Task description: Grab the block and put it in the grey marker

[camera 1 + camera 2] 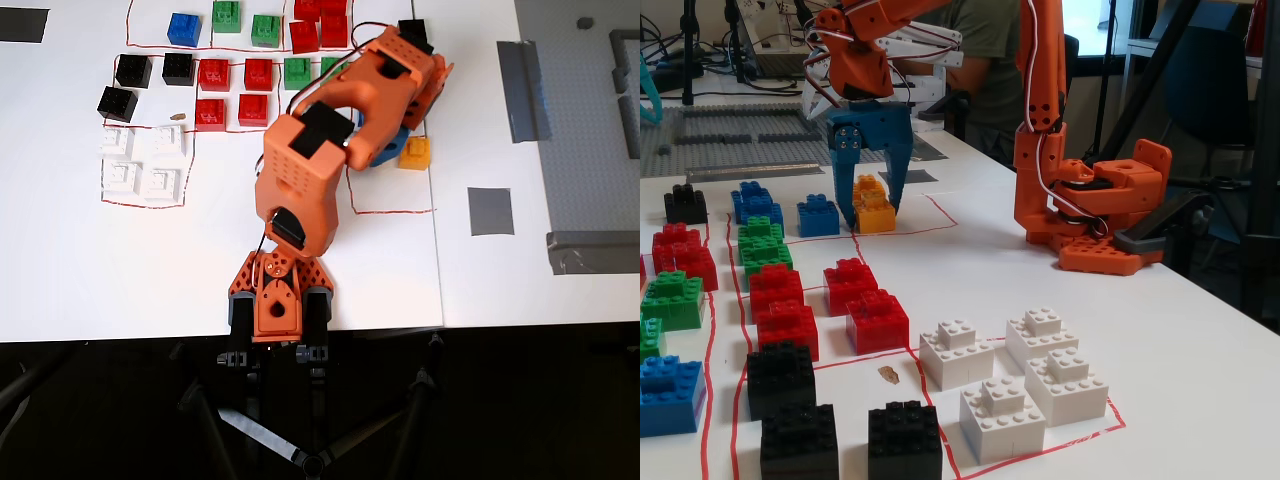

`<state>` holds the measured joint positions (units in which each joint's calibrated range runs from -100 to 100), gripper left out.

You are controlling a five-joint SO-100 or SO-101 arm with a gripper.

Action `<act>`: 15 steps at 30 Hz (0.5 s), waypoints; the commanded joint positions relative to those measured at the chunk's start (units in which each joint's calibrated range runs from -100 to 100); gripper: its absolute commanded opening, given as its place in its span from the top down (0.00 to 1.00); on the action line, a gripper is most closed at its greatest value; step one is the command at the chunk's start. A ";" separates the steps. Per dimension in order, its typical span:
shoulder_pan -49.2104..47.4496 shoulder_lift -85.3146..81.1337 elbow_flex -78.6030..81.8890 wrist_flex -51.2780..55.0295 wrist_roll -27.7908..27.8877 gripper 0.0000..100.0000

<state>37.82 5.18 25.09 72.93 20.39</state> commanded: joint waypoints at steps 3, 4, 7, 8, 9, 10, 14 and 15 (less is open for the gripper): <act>0.70 -2.94 -1.99 0.63 -0.59 0.99; 0.70 -2.94 -2.35 0.96 -0.63 1.00; 0.87 -2.94 -4.80 4.06 -0.93 1.00; 0.95 -3.02 -5.71 5.45 -1.03 1.00; 1.04 -3.19 -6.71 7.16 -1.03 1.00; 1.12 -3.28 -7.70 9.04 -1.03 1.00; 0.87 -5.18 -12.88 17.36 -0.93 1.00; 0.62 -6.04 -14.15 19.16 -0.93 1.00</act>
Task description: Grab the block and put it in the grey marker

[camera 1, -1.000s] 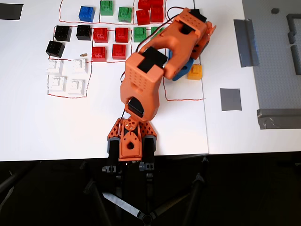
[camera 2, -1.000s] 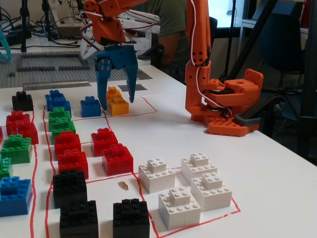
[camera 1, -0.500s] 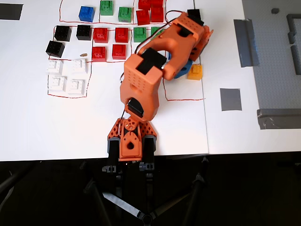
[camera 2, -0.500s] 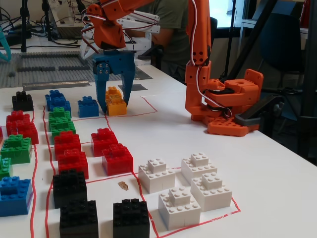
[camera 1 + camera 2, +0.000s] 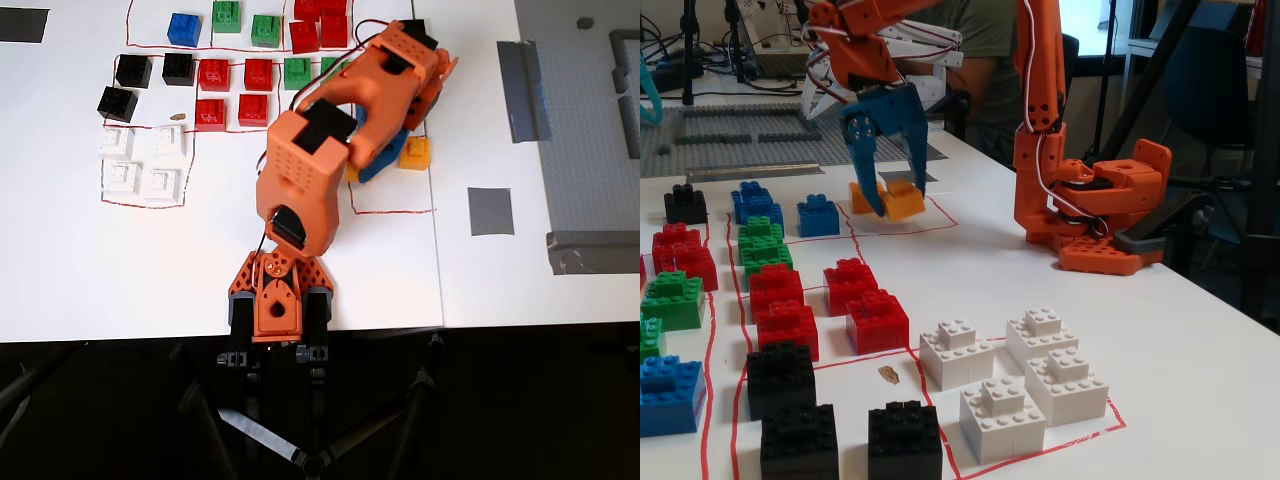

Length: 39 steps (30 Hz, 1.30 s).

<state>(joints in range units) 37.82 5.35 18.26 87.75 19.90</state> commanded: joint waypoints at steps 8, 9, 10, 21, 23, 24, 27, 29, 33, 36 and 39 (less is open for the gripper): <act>-2.46 -15.46 -12.67 9.81 -0.10 1.00; -2.79 -16.32 -13.13 9.81 0.15 1.00; -3.04 -17.10 -13.67 9.81 0.34 1.00; 5.95 -17.62 -20.30 5.81 7.18 1.00; 9.52 -16.15 -22.57 5.56 9.13 1.00; 11.35 -15.29 -23.93 5.48 9.96 1.00; 16.76 -12.61 -26.47 3.85 12.36 1.00; 20.17 -10.88 -27.02 1.97 13.77 1.00; 25.50 -7.43 -27.56 -1.78 15.58 1.00; 28.82 -4.15 -28.74 -3.09 16.46 1.00; 31.57 -1.04 -30.19 -3.49 17.34 1.00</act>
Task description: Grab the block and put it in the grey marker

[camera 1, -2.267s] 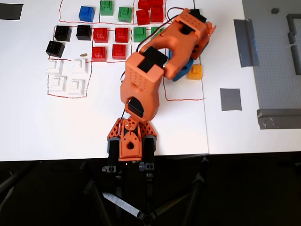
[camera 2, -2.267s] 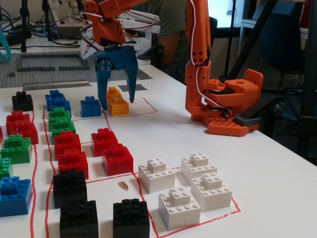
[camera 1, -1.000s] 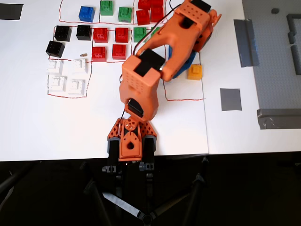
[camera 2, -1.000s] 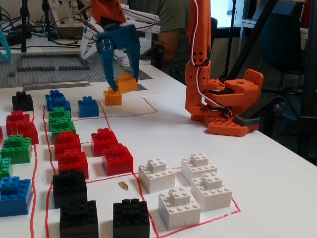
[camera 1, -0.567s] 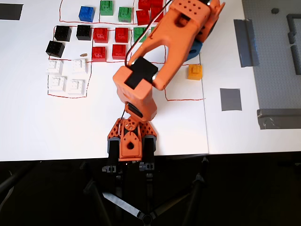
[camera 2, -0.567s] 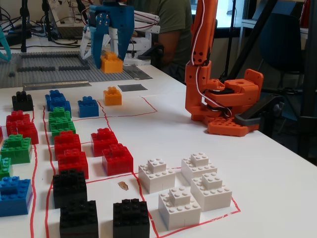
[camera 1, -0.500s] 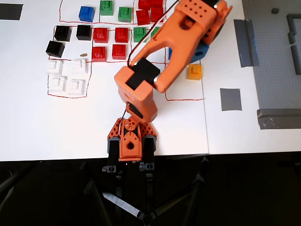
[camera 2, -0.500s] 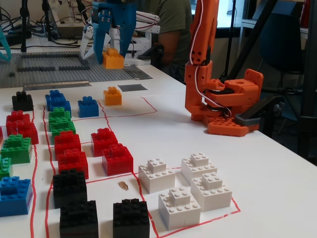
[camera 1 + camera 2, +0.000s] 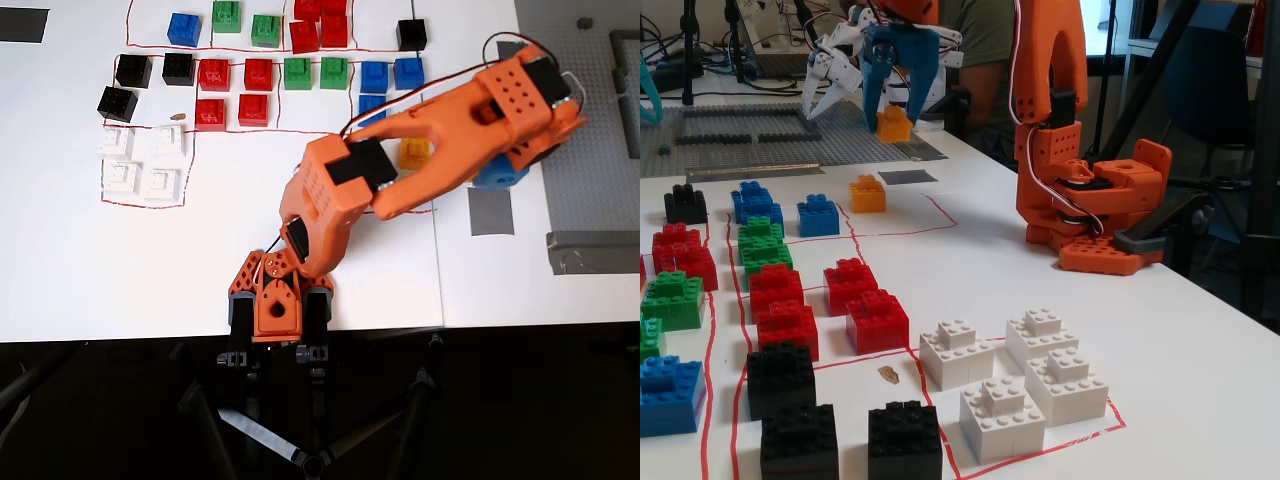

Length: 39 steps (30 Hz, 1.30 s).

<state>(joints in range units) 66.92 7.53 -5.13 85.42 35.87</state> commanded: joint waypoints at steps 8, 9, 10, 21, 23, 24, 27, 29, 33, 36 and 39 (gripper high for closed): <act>7.46 3.44 -8.54 -6.15 2.74 1.00; 7.87 4.30 -8.63 -6.80 2.83 1.00; 8.21 5.08 -8.81 -7.54 2.93 1.00; 9.46 14.92 -15.44 -8.92 2.49 1.00; 9.62 16.22 -16.62 -8.92 2.49 1.00; 9.79 16.73 -17.16 -8.92 2.49 1.00; 10.20 18.29 -18.43 -8.92 2.88 1.00; 10.62 19.15 -19.07 -8.92 2.98 0.99; 11.62 19.67 -19.79 -8.92 3.22 0.87; 12.37 19.50 -19.79 -8.27 5.08 0.77; 12.87 19.07 -20.43 -7.37 5.96 0.71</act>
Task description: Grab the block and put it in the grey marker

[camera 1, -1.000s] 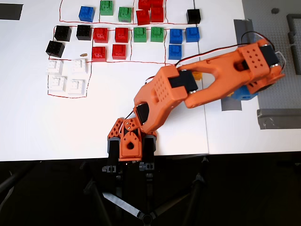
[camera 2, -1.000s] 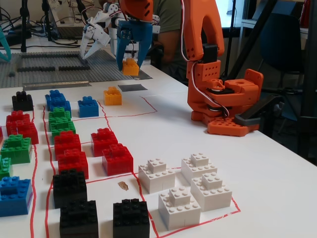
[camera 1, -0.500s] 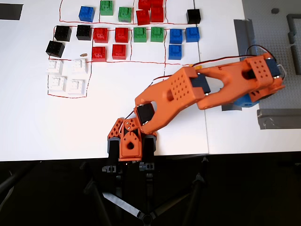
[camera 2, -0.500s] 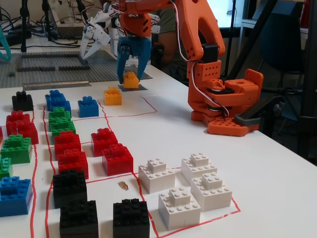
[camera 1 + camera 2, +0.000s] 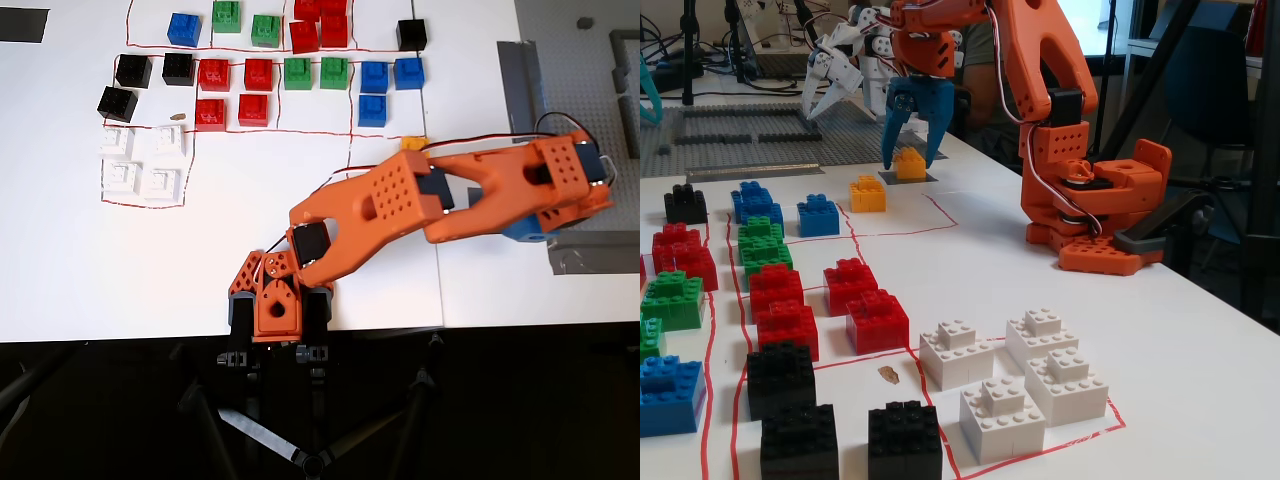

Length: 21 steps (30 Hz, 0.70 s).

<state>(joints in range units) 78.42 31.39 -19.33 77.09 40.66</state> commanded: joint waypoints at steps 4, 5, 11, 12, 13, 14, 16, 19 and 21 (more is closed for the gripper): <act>1.45 -5.48 -7.40 3.24 1.61 0.66; 1.37 -5.91 -7.86 4.30 1.61 0.64; -0.30 -11.27 -12.03 13.85 1.42 0.68; -0.46 -12.65 -12.67 15.40 1.47 0.70; -0.71 -13.94 -13.12 16.95 1.61 0.72; -1.05 -15.59 -13.21 18.09 1.61 0.73; -2.21 -18.87 -12.58 18.91 -0.10 0.80; -4.79 -23.88 -9.58 20.38 -1.56 0.87; -7.37 -27.07 -6.40 20.46 -3.17 0.94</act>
<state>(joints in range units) 76.03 15.45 -26.71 96.96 39.63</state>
